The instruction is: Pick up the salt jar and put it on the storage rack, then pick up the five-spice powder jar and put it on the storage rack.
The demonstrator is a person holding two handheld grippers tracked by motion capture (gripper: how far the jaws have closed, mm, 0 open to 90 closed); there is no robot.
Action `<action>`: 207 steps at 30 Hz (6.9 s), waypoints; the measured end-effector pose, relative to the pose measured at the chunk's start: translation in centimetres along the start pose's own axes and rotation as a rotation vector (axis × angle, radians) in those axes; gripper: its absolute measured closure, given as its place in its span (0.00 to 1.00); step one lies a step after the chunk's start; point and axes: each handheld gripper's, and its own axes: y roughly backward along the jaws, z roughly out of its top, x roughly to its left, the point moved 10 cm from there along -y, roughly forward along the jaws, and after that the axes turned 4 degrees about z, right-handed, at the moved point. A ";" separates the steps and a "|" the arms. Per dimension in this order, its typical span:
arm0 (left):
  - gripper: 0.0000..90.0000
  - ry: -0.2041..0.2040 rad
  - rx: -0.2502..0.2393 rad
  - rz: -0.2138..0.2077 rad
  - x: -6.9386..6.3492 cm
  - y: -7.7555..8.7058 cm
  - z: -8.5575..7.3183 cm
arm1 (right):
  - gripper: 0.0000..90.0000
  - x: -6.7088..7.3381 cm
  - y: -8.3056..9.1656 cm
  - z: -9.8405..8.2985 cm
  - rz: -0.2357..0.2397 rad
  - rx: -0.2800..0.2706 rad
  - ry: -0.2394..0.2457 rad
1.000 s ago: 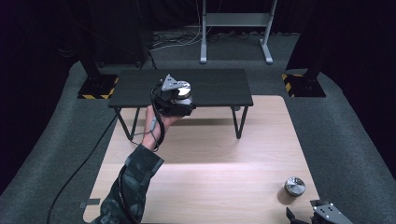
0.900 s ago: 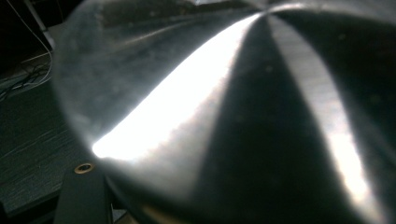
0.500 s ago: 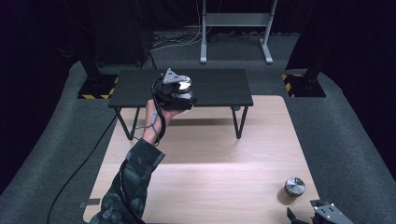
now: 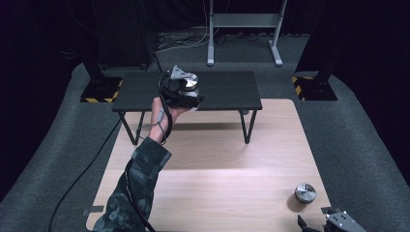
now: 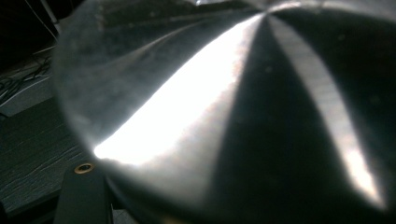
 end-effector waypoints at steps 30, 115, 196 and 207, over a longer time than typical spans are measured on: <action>0.34 0.071 0.069 0.017 2.2 -3.5 0.1 | 0.00 -0.2 -0.2 -0.2 0.008 0.006 -0.001; 0.00 0.154 0.092 0.133 -7.0 4.4 -26.0 | 0.00 0.0 -0.3 -0.2 -0.005 0.003 0.006; 0.00 0.152 0.268 0.132 -7.2 2.0 -28.3 | 0.00 -1.2 -8.0 -1.2 0.026 -0.168 0.002; 0.00 0.153 0.267 0.131 -7.2 2.0 -28.2 | 0.33 -1.3 -8.3 -1.9 0.059 -0.232 0.016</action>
